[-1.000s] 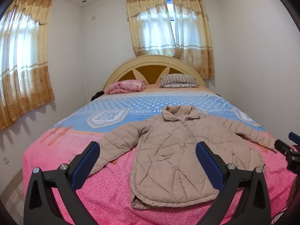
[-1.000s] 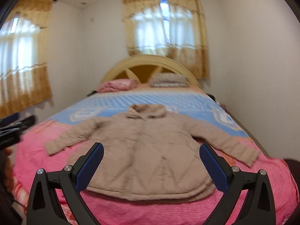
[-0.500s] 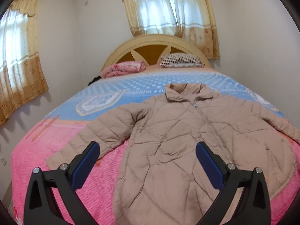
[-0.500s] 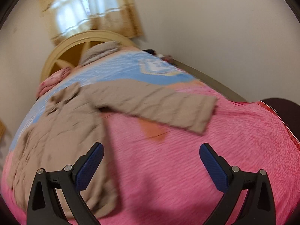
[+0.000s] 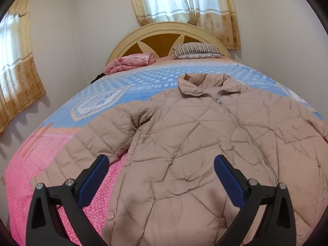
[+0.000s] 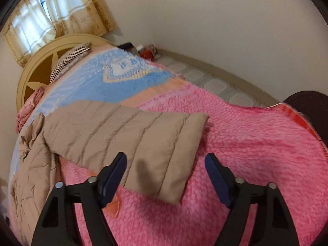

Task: Fold large clothes
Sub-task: 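Reach the right tool to the jacket sleeve cuff and close on it, then lift the sleeve with the right tool and lay it across the jacket front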

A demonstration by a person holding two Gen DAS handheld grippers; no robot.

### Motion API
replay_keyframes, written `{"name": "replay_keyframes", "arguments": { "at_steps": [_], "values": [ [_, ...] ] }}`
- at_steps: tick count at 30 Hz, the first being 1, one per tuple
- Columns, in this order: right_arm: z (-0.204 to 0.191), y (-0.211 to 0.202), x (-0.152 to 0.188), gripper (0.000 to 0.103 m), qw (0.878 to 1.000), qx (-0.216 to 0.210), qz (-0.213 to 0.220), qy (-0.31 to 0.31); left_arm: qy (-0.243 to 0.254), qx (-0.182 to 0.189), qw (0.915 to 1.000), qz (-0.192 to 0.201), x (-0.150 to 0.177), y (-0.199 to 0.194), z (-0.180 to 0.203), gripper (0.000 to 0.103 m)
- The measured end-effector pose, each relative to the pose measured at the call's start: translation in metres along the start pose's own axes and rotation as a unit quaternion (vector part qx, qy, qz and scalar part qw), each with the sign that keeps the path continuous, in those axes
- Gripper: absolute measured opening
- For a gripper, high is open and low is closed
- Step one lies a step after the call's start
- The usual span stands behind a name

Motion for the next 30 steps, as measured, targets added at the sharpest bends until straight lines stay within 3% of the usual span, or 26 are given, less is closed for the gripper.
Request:
{"name": "replay_keyframes", "arguments": {
  "at_steps": [1, 2, 4, 5, 7, 13, 20, 30],
  "values": [
    [0.001, 0.006, -0.002, 0.057, 1.0, -0.005, -0.008, 0.002, 0.003, -0.001, 1.0, -0.001, 0.0, 0.001, 0.001, 0.103],
    [0.0, 0.013, -0.005, 0.053, 1.0, -0.011, -0.015, -0.002, 0.005, -0.002, 1.0, -0.002, -0.001, 0.003, 0.001, 0.103],
    [0.0, 0.02, -0.008, 0.028, 0.999, -0.027, -0.019, -0.008, 0.006, -0.004, 1.0, -0.005, -0.001, 0.004, -0.001, 0.103],
    [0.001, 0.021, -0.01, 0.023, 0.999, -0.044, -0.021, -0.007, 0.007, -0.003, 1.0, -0.006, -0.001, 0.005, -0.002, 0.103],
    [-0.001, 0.02, -0.013, 0.015, 0.999, -0.037, -0.019, -0.015, 0.008, -0.005, 0.9999, -0.007, -0.005, 0.005, -0.005, 0.103],
    [-0.022, -0.011, -0.043, 0.011, 0.997, 0.016, 0.025, -0.076, -0.001, -0.003, 1.0, 0.003, -0.017, 0.003, -0.013, 0.103],
    [-0.073, -0.062, -0.074, 0.01, 0.983, 0.052, 0.092, -0.15, -0.009, -0.007, 0.9999, 0.011, -0.027, 0.004, -0.022, 0.103],
    [-0.184, -0.138, -0.057, 0.008, 0.937, 0.055, 0.2, -0.282, -0.033, -0.008, 0.9994, -0.003, -0.035, 0.018, -0.044, 0.103]
  ]
}}
Point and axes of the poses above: each gripper's, at about its wrist camera, not at the fingertips, and y roughly the way its jaws point, z to its right, x to its underside, the point moved 3 cm from there along y, roughly the way its jaws point, and after that the axes turned 10 degrees about -z, right-handed, at the moved point
